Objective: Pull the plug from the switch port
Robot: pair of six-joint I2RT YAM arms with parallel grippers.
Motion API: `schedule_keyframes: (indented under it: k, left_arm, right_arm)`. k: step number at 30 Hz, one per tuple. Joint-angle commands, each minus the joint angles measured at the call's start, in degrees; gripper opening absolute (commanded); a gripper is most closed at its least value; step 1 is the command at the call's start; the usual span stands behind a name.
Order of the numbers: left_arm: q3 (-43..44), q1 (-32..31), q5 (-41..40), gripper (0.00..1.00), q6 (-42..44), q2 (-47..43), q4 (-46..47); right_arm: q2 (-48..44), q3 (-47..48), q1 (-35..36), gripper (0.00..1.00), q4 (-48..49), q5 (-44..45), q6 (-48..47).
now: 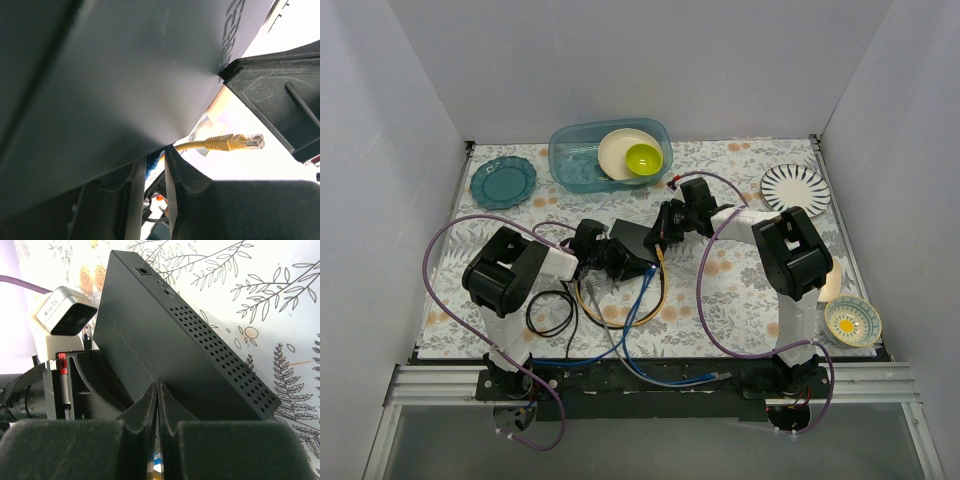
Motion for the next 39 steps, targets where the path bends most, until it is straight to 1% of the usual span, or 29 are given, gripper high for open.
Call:
schedule_keyframes:
  k: [1,6,10,14,16,21,23,24,25,27,29,31,32,33,36,39]
  left_arm:
    - [-3.3,0.6,-10.3,0.00,5.1,2.7,-9.6]
    - [-7.7,0.6,-8.2,0.00,6.2,0.3,-7.4]
    - [-13.4,0.6,-7.3,0.00,6.5,-2.5,-5.5]
    - [-16.5,0.7,-7.4,0.00,7.4,-6.0,-6.3]
    - [-17.5,0.6,-7.7,0.00,7.8,-8.0,-6.7]
    - [-17.6,0.7,-8.1,0.00,9.1,-9.3,-8.2]
    - [-17.2,0.7,-8.0,0.12,9.1,-9.0,-8.9]
    - [-16.8,0.7,-7.9,0.19,9.1,-9.0,-8.7]
    - [-16.7,0.7,-7.7,0.30,8.9,-9.0,-8.4]
    - [-16.2,0.7,-7.7,0.36,8.5,-9.2,-8.6]
    - [-15.7,0.7,-8.4,0.41,8.7,-9.6,-9.8]
    - [-15.0,0.7,-8.9,0.43,9.3,-10.1,-10.8]
    - [-14.8,1.0,-8.9,0.39,9.7,-10.3,-11.2]
    - [-14.7,1.2,-8.7,0.34,10.4,-10.4,-11.5]
    - [-14.9,2.7,-9.9,0.14,11.2,-13.5,-14.4]
    - [-17.1,5.9,-11.1,0.04,12.7,-19.1,-18.3]
  right_arm:
    - [4.3,-4.6,0.3,0.09,-12.1,7.7,-3.8]
    - [4.6,-4.4,0.1,0.09,-12.0,8.0,-3.8]
    - [4.9,-4.0,-0.1,0.09,-12.1,8.0,-3.9]
    - [5.3,-3.8,-0.1,0.09,-12.4,8.3,-4.2]
    - [5.4,-3.9,-0.2,0.09,-12.3,8.3,-4.2]
    - [4.1,-4.5,-0.2,0.10,-11.6,8.6,-4.4]
    - [2.5,-5.2,0.0,0.12,-10.7,8.7,-4.4]
    - [1.2,-5.3,0.1,0.15,-10.6,8.7,-4.9]
    - [0.6,-5.4,0.5,0.16,-10.8,8.6,-5.1]
    - [-1.3,-6.2,0.8,0.19,-10.3,8.5,-5.2]
    - [-2.3,-7.4,1.3,0.20,-9.2,8.2,-5.2]
    - [-2.7,-7.7,1.5,0.20,-9.1,8.1,-5.4]
    - [-2.7,-8.0,1.6,0.20,-9.2,8.1,-5.4]
    - [-2.5,-8.4,1.5,0.19,-9.1,8.2,-5.5]
    - [-1.9,-9.0,1.5,0.18,-9.4,8.3,-5.8]
    - [-1.0,-9.6,1.5,0.17,-9.5,8.7,-5.7]
